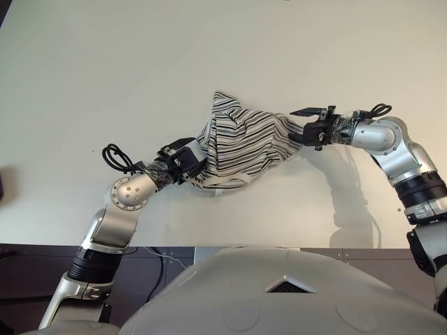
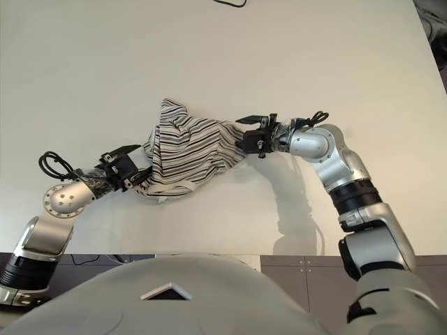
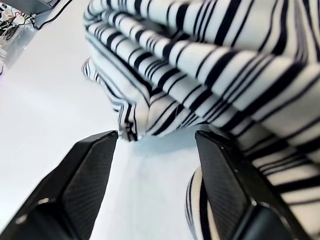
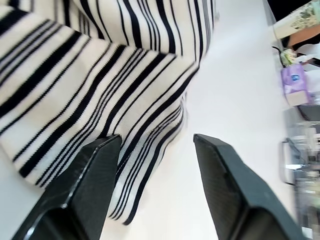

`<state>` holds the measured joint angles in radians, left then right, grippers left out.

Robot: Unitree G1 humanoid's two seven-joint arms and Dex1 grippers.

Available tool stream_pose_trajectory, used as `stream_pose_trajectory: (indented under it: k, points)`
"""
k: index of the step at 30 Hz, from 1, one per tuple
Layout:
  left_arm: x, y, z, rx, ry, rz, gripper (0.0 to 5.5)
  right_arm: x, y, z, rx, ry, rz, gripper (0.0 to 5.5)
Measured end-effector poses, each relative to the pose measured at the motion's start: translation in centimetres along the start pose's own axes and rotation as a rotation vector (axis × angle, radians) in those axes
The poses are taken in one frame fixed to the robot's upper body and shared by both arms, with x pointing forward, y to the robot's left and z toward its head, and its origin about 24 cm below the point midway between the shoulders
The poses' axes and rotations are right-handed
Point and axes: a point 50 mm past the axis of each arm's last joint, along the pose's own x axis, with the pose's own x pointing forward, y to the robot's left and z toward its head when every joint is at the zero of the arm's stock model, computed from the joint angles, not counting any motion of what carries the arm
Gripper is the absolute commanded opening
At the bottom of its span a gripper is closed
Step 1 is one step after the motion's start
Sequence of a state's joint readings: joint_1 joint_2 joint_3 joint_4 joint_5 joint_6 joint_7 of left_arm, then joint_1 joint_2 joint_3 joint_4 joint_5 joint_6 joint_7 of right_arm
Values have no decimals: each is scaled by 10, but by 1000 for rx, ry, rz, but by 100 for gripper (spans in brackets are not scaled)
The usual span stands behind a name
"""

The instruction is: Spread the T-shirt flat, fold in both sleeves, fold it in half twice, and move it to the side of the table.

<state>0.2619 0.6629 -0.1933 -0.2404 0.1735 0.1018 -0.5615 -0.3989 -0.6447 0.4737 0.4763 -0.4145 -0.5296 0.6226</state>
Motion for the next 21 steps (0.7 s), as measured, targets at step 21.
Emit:
stream_pose_trajectory:
  k: [21]
  points:
    - [-16,34,-13,172,2,46,288,-29,-14,-3,-42,-100,-128,266]
